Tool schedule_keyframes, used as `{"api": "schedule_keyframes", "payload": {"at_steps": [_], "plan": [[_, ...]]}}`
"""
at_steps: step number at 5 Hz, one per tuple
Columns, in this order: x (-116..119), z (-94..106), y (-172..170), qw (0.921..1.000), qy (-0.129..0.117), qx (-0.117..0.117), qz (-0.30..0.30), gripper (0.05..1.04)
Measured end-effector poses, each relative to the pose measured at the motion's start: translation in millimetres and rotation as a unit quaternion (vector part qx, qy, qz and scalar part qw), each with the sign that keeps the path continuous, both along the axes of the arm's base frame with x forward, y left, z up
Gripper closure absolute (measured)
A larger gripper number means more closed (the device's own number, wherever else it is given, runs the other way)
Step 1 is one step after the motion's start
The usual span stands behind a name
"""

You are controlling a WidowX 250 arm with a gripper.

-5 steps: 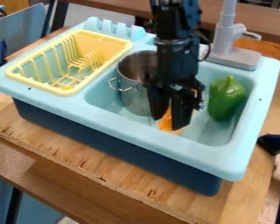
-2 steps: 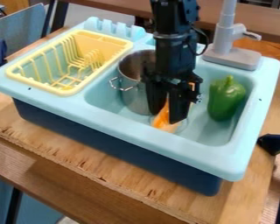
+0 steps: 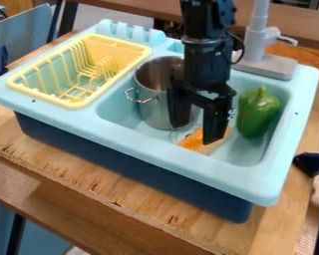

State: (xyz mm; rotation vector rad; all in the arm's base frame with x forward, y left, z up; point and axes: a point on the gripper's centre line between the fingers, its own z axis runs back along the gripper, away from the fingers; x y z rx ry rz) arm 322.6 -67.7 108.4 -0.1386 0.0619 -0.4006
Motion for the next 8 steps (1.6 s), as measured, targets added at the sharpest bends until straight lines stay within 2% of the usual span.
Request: {"api": "schedule_keyframes", "payload": {"at_steps": [1, 2, 3, 4, 5, 8], "plan": [[-3, 1.5, -1, 0.9999, 0.003, 0.008, -0.007, 0.077], [-11, 46.9, 5, 0.9985, -0.052, 0.016, -0.002, 0.083], [-26, 83.9, 23, 0.9948, -0.094, 0.027, 0.029, 0.083], [-36, 101.6, 51, 0.9929, -0.090, 0.017, 0.075, 0.083], [-42, 96.7, 85, 0.9913, -0.051, -0.015, 0.120, 0.083], [-42, 96.3, 82, 0.9924, -0.049, -0.017, 0.112, 0.083]]}}
